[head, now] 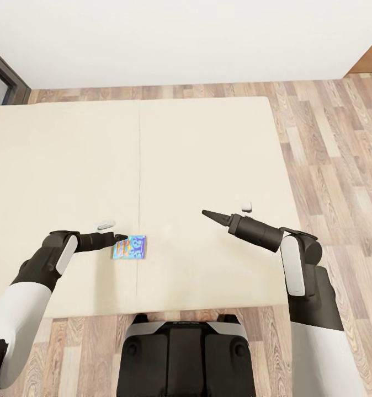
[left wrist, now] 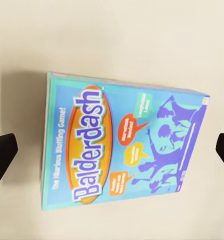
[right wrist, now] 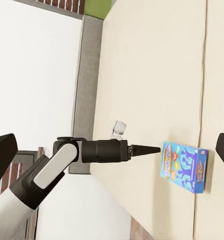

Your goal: Put all the toys in the child's room - the three board games (two on the bed and one on the table), the two jigsaw puzzles on the table, and the tennis ball on the table - inside the toy box on the table in the child's room.

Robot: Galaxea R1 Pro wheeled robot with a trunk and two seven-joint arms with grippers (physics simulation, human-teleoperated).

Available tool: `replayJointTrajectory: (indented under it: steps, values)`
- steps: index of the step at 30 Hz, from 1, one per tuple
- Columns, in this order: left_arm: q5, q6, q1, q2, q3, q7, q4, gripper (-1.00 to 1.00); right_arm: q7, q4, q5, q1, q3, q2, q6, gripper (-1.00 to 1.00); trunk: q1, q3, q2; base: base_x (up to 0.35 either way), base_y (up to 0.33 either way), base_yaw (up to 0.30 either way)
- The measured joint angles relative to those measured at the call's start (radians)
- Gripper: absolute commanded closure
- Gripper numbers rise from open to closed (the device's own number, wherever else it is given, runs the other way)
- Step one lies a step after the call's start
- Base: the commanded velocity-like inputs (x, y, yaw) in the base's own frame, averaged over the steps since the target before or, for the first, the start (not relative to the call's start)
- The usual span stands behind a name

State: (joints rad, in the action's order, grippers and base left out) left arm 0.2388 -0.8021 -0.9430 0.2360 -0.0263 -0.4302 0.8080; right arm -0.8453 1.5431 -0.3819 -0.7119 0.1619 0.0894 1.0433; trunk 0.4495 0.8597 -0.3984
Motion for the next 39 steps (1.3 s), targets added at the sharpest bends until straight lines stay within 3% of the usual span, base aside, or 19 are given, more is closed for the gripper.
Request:
replayJointTrajectory:
  steps: [39]
  values:
    - [0.001, 0.005, 0.000, 0.000, -0.001, 0.001, 0.085, -1.00, -0.005, 0.011, -0.001, 0.001, -0.006, 0.000, 0.000, -1.00, 0.000, 0.057, 0.000, 0.000, 0.000, 0.000]
